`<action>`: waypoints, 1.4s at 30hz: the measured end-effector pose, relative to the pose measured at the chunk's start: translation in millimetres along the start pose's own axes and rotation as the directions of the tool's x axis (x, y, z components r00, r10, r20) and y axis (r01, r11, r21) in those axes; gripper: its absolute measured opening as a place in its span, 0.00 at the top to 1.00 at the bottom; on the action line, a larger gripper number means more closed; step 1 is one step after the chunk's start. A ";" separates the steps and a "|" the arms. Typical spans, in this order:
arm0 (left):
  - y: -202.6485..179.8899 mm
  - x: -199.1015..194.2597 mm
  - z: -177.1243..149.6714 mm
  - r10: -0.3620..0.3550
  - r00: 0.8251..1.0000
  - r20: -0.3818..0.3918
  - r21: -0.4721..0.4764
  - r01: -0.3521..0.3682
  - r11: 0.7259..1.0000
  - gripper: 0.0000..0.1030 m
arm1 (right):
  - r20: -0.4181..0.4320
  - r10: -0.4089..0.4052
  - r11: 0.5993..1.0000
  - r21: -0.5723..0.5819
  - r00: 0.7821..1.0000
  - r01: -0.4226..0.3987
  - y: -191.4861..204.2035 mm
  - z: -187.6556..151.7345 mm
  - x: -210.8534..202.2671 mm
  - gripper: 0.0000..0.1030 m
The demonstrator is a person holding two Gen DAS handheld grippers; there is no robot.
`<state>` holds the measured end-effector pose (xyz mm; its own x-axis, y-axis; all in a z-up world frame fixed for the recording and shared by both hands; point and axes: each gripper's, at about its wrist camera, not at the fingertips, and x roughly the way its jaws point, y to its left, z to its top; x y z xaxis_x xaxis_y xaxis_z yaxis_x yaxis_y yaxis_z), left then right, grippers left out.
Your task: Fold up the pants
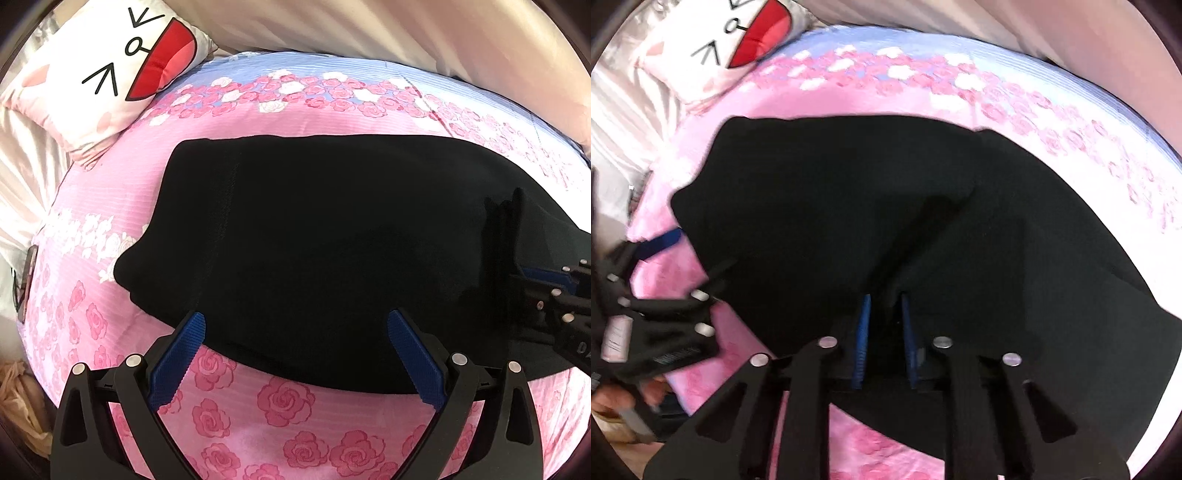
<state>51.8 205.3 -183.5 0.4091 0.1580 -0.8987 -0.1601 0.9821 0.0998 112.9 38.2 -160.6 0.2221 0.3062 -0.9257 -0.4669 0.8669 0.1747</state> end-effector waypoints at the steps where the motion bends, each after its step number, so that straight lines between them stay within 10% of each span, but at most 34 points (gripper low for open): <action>1: 0.6 1.1 -0.6 0.000 1.000 -0.003 -0.004 0.000 1.000 0.05 | -0.010 -0.014 1.000 -0.014 1.000 0.014 3.5 2.5 4.3 0.84; 9: 21.0 -1.3 -6.4 0.007 1.000 -0.015 -0.056 -0.008 0.998 0.05 | 0.121 0.014 1.000 -0.017 0.992 -0.012 17.4 5.2 -39.5 0.75; 12: 35.0 1.0 -11.7 0.016 0.999 -0.033 -0.087 -0.019 0.996 0.05 | 0.145 0.016 0.998 -0.060 0.989 -0.008 40.1 19.7 -42.7 0.51; 24: 117.5 8.6 -52.3 0.041 0.996 -0.084 -0.190 -0.057 0.980 0.05 | 0.080 0.012 0.966 -0.257 0.997 0.009 139.9 52.2 12.3 0.50; 30: 141.6 5.7 -58.9 0.014 0.997 -0.078 -0.236 -0.032 0.971 0.05 | 0.168 -0.146 0.988 -0.025 0.975 0.152 86.8 63.8 -14.9 0.50; 34: 140.1 -1.2 -61.8 -0.005 0.998 -0.058 -0.201 -0.007 0.980 0.05 | 0.133 -0.305 0.948 0.138 0.943 0.287 26.1 25.9 -27.8 0.27; 42: 84.6 -10.0 -35.5 -0.054 0.999 -0.010 -0.050 0.053 0.997 0.05 | 0.014 -0.309 0.911 0.290 0.951 0.292 -18.1 4.1 19.7 0.33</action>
<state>2.4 283.2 -181.3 0.4079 0.1040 -0.9071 -0.1829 0.9827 0.0304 129.3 30.2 -180.7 0.3674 0.0285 -0.9296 -0.1124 0.9936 -0.0139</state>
